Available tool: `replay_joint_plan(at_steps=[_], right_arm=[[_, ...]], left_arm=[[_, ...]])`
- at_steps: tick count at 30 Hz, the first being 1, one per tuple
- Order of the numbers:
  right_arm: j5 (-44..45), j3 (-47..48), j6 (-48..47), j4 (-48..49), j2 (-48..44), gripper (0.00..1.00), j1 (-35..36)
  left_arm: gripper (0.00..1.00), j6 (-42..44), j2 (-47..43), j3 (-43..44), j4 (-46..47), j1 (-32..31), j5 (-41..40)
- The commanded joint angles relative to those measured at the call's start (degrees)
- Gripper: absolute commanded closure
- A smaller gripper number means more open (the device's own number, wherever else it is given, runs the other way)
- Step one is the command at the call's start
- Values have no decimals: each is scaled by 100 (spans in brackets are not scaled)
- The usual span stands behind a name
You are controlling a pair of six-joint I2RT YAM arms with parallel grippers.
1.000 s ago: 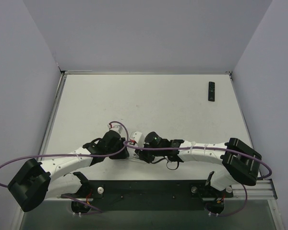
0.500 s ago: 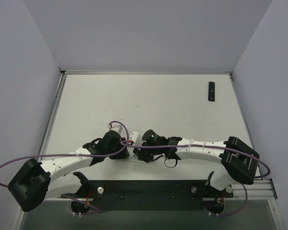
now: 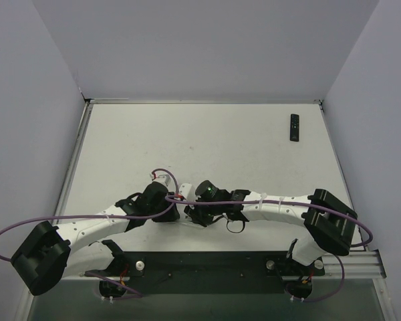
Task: Load the batteries into the remote control
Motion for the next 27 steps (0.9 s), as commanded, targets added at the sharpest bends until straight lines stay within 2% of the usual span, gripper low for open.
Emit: replay_joint_plan(at_steps=[1, 10, 15, 20, 27], right_arm=[[264, 157, 211, -33, 173, 100, 21], [61, 184, 334, 81, 331, 100, 21], [44, 166, 343, 73, 322, 95, 21], [26, 183, 299, 20, 278, 78, 21], [44, 201, 291, -86, 190, 62, 12]], left_arm=[[47, 38, -4, 151, 82, -31, -5], [47, 20, -22, 151, 126, -40, 57], [47, 11, -83, 116, 99, -31, 31], [46, -6, -101, 116, 91, -31, 31], [46, -15, -110, 116, 47, -22, 4]])
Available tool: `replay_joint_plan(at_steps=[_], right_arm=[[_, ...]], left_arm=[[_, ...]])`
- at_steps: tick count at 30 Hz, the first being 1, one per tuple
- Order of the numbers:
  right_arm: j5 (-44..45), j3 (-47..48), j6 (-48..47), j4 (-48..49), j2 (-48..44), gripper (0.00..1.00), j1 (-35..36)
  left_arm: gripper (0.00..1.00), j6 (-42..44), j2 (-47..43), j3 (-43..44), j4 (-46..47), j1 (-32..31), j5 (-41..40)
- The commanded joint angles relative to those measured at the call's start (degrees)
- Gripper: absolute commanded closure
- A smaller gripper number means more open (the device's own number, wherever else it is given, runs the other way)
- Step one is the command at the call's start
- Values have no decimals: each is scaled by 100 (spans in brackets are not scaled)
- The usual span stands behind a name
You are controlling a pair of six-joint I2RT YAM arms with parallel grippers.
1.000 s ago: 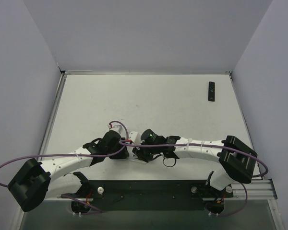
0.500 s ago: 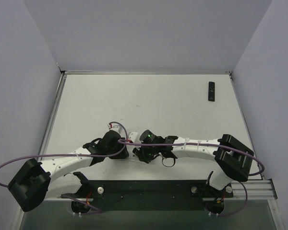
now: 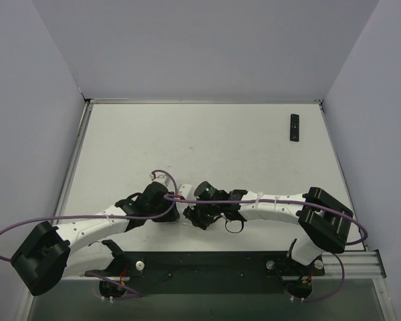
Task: Load the batteries into the remote control
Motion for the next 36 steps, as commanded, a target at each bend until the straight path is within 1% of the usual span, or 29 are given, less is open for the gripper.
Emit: replay_joint_plan(at_steps=[1, 5, 6, 7, 11, 13, 15, 18, 21, 22, 25, 36], right_arm=[[2, 173, 52, -20, -46, 60, 21], [20, 182, 52, -73, -125, 55, 21], [37, 182, 61, -82, -142, 55, 21], [38, 190, 70, -99, -221, 52, 21], [178, 182, 193, -134, -459, 48, 12], [248, 173, 290, -134, -616, 48, -58], [301, 120, 675, -143, -678, 48, -128], [275, 24, 887, -134, -723, 49, -313], [196, -29, 984, -108, -661, 56, -401], [178, -38, 1001, -117, -600, 60, -401], [126, -47, 993, -91, -451, 65, -401], [64, -275, 782, -108, 59, 66, -384]], left_arm=[[46, -13, -105, 116, 53, -31, 41], [46, -22, -123, 116, 27, -31, 24], [46, -22, -123, 116, 36, -31, 24], [46, -22, -123, 107, 36, -31, 24], [46, -22, -132, 116, 18, -31, 15], [46, -22, -141, 124, 18, -31, 6], [46, -22, -158, 116, 18, -31, 6], [46, -22, -149, 107, 18, -22, -3], [46, -22, -149, 98, 27, -31, -3], [46, -22, -158, 107, 18, -31, -3], [46, -22, -141, 107, 27, -31, -3], [46, -4, -79, 133, 36, -14, 15]])
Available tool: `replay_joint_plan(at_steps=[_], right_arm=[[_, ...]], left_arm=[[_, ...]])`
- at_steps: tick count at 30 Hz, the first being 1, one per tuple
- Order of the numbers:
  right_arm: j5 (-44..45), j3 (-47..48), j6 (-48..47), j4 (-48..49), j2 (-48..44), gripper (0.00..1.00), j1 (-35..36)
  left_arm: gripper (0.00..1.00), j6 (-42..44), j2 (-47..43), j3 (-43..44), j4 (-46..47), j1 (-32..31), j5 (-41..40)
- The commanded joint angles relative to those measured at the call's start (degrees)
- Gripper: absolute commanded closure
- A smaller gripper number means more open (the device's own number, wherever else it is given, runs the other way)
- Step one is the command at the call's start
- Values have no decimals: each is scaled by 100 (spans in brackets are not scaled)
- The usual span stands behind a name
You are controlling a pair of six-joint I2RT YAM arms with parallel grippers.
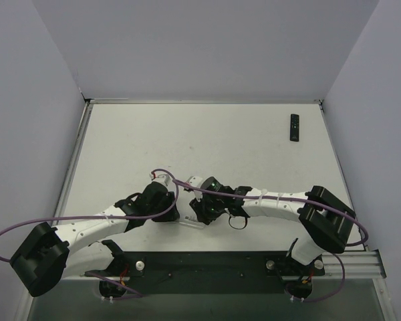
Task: Load the batteries into the remote control
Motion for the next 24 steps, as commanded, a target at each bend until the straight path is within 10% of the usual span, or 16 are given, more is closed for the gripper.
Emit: replay_joint_plan(at_steps=[1, 14, 24], right_arm=[[-32, -127, -149, -84, 208, 66, 40], [135, 40, -342, -260, -195, 64, 164], [-102, 725, -940, -717, -153, 22, 242]], left_arm=[[46, 7, 13, 142, 66, -22, 24], [42, -125, -619, 151, -161, 83, -310], [26, 243, -2930, 792, -1295, 338, -1924]])
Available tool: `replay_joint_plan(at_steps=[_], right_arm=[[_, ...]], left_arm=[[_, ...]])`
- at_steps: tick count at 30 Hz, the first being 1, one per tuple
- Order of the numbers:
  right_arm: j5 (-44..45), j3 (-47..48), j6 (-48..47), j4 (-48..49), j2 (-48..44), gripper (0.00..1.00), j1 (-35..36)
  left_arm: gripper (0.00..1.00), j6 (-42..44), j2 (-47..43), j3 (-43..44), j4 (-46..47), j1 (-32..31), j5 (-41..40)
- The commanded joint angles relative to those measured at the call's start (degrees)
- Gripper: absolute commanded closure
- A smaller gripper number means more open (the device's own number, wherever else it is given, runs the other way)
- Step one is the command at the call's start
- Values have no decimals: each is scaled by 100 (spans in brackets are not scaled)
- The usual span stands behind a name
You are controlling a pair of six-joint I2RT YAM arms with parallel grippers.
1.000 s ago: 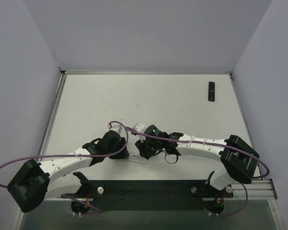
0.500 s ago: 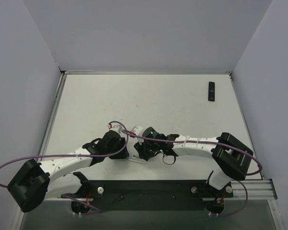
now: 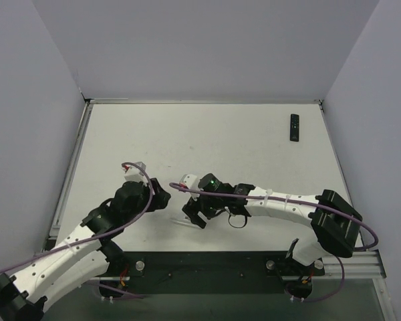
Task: Load the batteries into the remote control
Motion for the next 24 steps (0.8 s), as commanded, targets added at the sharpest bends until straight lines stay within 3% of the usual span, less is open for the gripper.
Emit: replay_joint_plan(at_steps=[1, 5, 14, 20, 23, 24], right_arm=[[-120, 465, -335, -402, 291, 21, 120], [-85, 851, -379, -481, 731, 19, 226], [214, 1467, -458, -885, 1628, 20, 410], [425, 1705, -458, -1316, 2059, 33, 560], [425, 1679, -283, -1343, 2120, 46, 551], [460, 1679, -195, -1386, 2103, 55, 525]], left_arm=[[25, 338, -1096, 654, -600, 69, -1203], [18, 830, -2056, 822, -716, 69, -1880], [16, 2025, -3612, 770, -768, 60, -2936], [17, 2175, -4105, 550, -909, 69, -3270], [17, 2219, -4149, 559, -891, 60, -3367], [17, 2228, -4149, 567, -917, 60, -3428]])
